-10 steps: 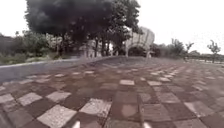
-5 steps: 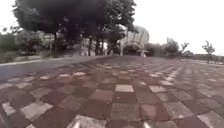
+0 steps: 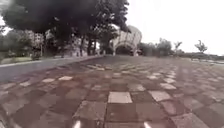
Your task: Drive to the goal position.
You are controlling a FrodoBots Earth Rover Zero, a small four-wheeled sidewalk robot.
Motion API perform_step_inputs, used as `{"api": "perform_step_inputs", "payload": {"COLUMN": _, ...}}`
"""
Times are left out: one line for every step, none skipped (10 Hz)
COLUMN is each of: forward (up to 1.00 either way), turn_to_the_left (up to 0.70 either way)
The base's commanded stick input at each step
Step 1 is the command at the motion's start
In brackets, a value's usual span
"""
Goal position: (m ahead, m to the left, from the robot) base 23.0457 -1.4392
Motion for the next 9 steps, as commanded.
{"api": "perform_step_inputs", "payload": {"forward": 0.85, "turn_to_the_left": -0.23}}
{"api": "perform_step_inputs", "payload": {"forward": 0.85, "turn_to_the_left": -0.23}}
{"api": "perform_step_inputs", "payload": {"forward": 0.85, "turn_to_the_left": -0.23}}
{"api": "perform_step_inputs", "payload": {"forward": 0.85, "turn_to_the_left": -0.23}}
{"api": "perform_step_inputs", "payload": {"forward": 0.85, "turn_to_the_left": -0.23}}
{"api": "perform_step_inputs", "payload": {"forward": 0.85, "turn_to_the_left": -0.23}}
{"api": "perform_step_inputs", "payload": {"forward": 0.85, "turn_to_the_left": -0.21}}
{"api": "perform_step_inputs", "payload": {"forward": 0.85, "turn_to_the_left": -0.05}}
{"api": "perform_step_inputs", "payload": {"forward": 0.85, "turn_to_the_left": 0.11}}
